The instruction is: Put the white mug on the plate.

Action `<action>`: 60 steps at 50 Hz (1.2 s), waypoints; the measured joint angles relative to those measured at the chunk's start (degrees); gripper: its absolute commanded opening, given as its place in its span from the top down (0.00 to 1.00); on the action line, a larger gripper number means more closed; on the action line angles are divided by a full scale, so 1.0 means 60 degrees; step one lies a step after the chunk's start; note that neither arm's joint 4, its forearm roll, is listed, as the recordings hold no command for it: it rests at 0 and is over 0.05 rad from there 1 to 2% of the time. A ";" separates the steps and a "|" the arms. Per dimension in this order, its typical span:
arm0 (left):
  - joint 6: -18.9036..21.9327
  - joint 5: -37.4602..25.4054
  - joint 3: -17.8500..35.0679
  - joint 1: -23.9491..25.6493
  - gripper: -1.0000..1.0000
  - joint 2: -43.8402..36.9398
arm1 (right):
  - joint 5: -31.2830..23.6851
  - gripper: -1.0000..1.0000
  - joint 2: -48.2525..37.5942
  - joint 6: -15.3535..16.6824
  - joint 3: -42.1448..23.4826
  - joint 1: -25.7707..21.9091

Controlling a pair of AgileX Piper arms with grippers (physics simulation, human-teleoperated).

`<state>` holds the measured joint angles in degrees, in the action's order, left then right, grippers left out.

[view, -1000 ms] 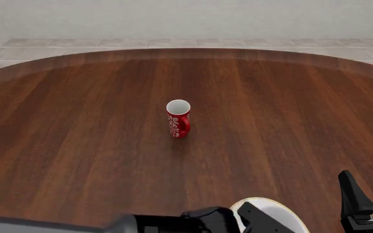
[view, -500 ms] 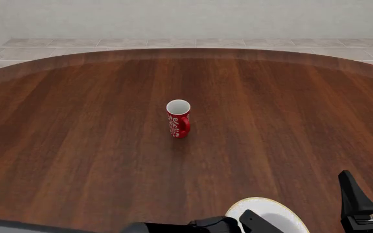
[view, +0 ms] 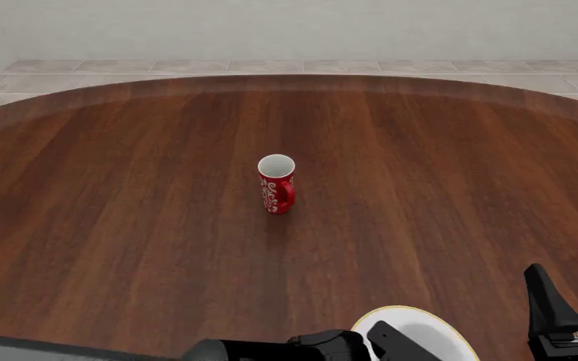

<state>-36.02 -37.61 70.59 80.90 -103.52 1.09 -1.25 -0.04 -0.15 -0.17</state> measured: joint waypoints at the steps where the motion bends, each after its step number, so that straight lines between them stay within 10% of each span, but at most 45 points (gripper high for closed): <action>1: 0.0008 -0.0002 0.0001 0.0001 0.00 0.0000 | 0.0000 0.00 0.0000 0.0000 0.0000 0.0000; 60: 0.0200 -0.1219 -0.0024 -0.0112 0.00 0.1950 | 0.0001 0.00 -0.0002 -0.0001 0.0000 0.0000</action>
<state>-34.82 -44.92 70.45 80.23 -91.82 1.09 -1.26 -0.05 -0.15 -0.17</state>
